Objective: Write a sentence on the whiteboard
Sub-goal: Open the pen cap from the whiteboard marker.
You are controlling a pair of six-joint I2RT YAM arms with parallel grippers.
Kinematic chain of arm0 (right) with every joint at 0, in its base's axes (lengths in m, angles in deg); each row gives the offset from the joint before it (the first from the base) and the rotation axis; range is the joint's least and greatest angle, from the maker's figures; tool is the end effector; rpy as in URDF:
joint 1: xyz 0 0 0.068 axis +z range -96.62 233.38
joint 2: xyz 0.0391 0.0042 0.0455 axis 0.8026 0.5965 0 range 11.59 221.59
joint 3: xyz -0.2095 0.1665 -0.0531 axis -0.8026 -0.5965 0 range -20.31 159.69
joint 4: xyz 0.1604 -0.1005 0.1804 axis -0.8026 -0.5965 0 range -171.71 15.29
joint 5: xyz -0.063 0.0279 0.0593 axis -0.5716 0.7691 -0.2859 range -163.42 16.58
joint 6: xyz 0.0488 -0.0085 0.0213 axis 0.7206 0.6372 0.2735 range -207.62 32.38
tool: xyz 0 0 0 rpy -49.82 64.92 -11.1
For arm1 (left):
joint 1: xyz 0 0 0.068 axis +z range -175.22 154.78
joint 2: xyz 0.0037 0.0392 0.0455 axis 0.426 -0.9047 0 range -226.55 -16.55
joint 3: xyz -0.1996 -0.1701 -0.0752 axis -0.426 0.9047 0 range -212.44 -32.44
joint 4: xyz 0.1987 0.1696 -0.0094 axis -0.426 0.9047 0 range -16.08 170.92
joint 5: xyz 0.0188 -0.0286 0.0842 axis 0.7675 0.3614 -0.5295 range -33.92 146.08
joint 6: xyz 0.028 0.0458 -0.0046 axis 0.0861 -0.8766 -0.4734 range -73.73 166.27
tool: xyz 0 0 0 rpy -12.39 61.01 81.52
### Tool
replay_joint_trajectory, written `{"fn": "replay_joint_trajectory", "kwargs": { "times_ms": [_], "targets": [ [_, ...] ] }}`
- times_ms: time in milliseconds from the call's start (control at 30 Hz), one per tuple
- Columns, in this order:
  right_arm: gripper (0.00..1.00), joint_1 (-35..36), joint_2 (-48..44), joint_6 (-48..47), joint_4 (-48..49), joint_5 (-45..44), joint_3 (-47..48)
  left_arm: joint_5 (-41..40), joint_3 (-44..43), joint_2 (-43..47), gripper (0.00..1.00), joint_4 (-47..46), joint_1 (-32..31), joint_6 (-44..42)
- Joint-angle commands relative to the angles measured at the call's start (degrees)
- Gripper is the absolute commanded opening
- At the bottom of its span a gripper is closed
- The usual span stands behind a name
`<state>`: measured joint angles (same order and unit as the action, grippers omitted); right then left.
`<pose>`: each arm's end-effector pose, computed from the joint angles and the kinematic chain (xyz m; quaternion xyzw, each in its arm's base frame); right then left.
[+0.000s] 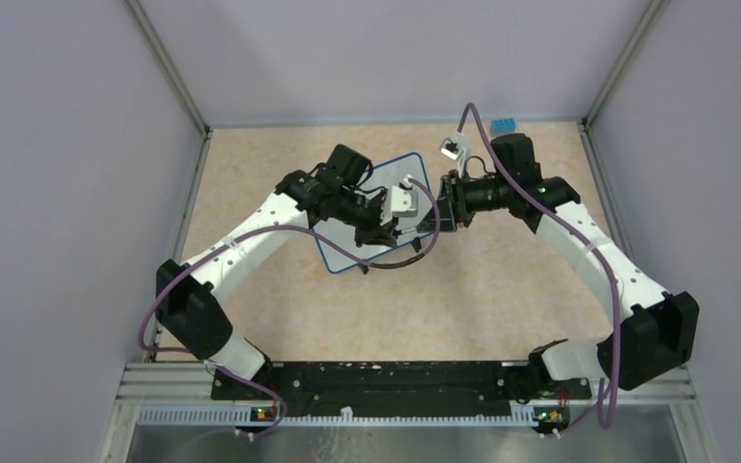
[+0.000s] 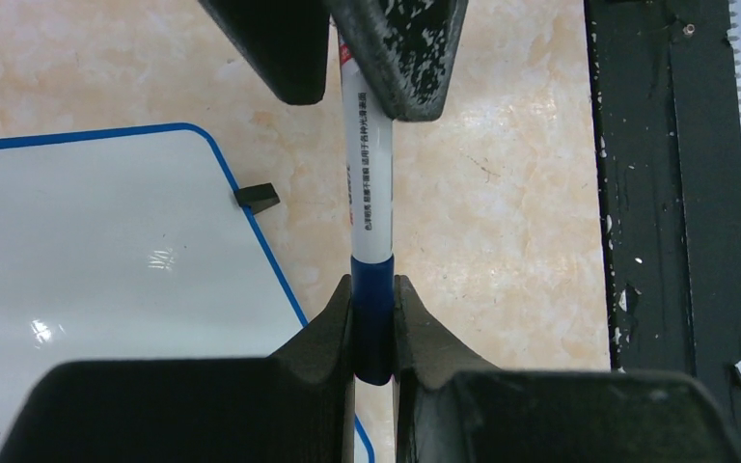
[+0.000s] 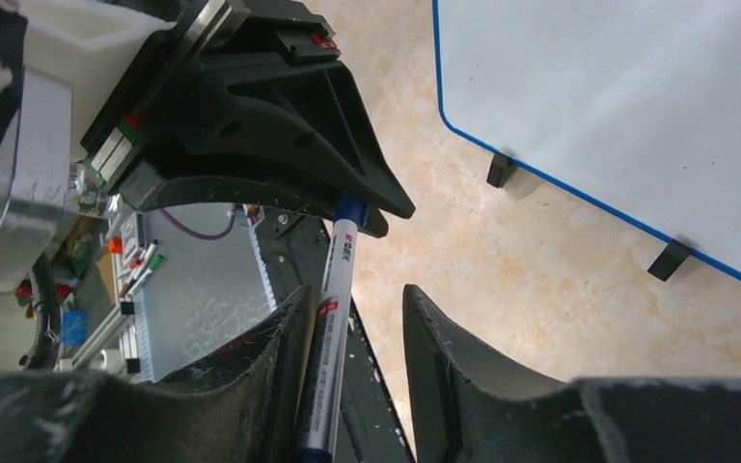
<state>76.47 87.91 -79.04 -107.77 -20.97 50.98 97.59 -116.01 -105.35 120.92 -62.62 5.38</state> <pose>0.2484 0.1365 0.3492 -0.2937 0.7757 0.4894 0.2693 0.2443 -0.2165 0.3353 0.6475 0.6137 -0.3259 0.3127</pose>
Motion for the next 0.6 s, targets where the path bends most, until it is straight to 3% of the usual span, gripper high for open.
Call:
{"fn": "replay_joint_trajectory", "kwargs": {
  "times_ms": [0, 467, 567],
  "targets": [
    [0.37, 1.51, 0.79, 0.38, 0.09, -1.26, 1.82, -1.31, -2.43, -0.22, 0.00, 1.74, -2.05, -3.42],
    [0.21, 4.06, 1.38, -0.97, -1.18, -1.25, 0.38, -4.22, -4.41, -1.94, 0.00, 2.75, -3.29, -3.50],
    [0.09, 4.20, 1.29, -1.27, -1.44, -1.70, 0.46, -4.19, -4.47, -2.08, 0.00, 2.83, -3.29, -3.33]
  ]
}}
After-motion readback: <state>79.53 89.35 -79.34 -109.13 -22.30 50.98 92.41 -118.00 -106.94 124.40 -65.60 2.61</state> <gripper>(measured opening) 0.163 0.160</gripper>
